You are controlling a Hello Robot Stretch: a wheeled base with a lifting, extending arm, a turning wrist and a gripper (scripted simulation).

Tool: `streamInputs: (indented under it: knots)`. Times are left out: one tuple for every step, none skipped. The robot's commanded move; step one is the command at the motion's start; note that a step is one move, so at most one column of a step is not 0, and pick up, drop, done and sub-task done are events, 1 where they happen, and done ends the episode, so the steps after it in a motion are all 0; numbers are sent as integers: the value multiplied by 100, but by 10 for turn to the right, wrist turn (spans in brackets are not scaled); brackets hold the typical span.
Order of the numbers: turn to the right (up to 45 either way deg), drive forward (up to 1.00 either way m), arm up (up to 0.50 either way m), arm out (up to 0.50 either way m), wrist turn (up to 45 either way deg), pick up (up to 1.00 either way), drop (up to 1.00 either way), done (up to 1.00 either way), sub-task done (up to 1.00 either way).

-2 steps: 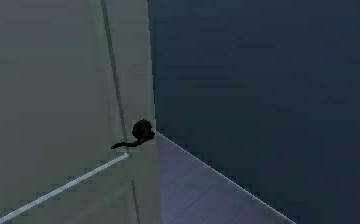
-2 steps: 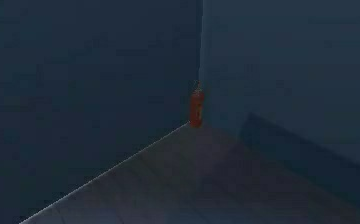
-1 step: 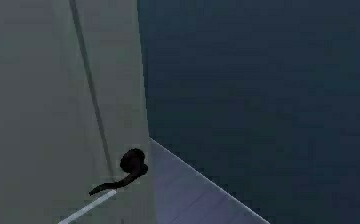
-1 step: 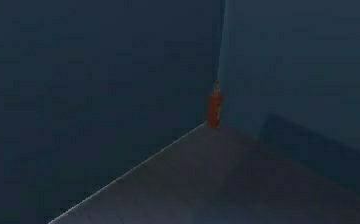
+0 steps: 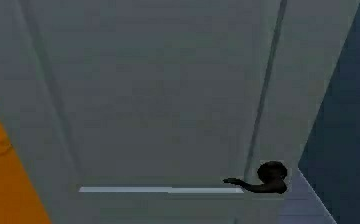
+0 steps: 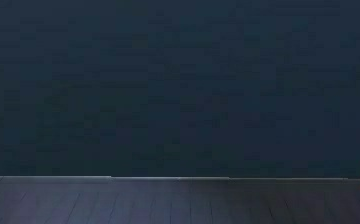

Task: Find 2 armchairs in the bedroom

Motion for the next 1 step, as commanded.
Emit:
streamInputs:
  knots:
    - [-450,0,0,0,0,0,0,0,0]
